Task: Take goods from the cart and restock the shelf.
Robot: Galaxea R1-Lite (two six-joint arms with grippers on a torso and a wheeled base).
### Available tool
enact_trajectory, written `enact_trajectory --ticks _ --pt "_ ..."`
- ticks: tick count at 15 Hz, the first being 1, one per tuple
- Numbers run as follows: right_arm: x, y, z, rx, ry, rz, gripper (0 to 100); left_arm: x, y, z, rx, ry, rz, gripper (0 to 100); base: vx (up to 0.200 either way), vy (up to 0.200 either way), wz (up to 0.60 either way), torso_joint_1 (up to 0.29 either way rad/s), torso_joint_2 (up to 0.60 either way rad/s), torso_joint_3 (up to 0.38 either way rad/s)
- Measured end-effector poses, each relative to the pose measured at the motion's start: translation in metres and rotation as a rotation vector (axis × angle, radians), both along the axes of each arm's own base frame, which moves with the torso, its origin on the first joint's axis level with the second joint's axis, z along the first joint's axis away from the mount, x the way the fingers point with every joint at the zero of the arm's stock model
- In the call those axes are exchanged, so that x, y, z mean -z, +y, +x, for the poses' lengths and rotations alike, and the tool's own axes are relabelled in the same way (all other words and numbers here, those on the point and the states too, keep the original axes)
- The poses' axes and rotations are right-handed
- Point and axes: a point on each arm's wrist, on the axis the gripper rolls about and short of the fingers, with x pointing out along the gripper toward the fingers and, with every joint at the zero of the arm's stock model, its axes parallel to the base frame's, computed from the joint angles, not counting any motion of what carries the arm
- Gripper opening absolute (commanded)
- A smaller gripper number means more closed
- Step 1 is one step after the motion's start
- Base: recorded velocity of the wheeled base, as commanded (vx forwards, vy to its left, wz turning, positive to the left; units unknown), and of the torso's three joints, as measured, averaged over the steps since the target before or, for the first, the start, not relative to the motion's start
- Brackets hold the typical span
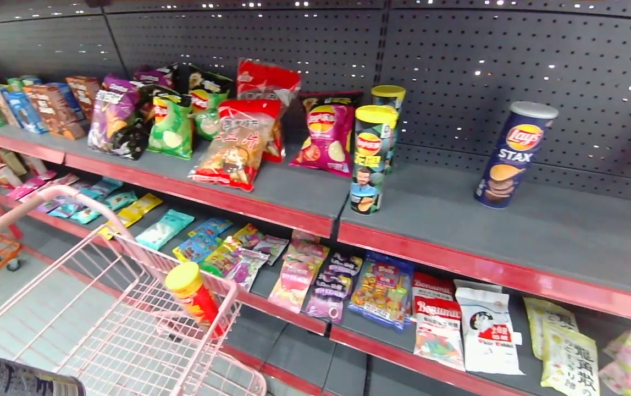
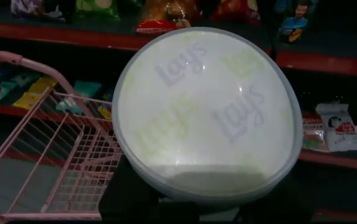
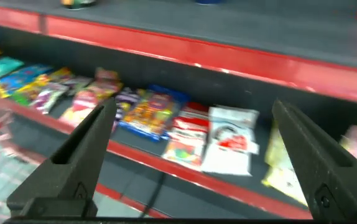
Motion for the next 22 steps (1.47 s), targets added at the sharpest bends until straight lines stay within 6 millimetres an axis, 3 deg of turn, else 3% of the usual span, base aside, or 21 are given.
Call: enact_trajectory --ticks 7,13,22 --pt "0.000 0.000 0.000 -0.001 0.001 0.002 100 0.010 0.001 -0.001 -0.059 0.045 0.030 0 0.000 0.000 -0.60 0.003 0.00 0.003" --pt "0.000 0.000 0.000 -0.001 0.001 0.003 100 0.019 0.001 0.002 -0.038 0.069 0.094 0 0.000 0.000 0.00 0.000 0.00 0.000" --pt "0.000 0.000 0.000 -0.006 0.001 0.000 100 0.020 0.002 -0.002 -0.045 0.052 0.085 0 0.200 0.000 0.00 0.003 0.00 0.001"
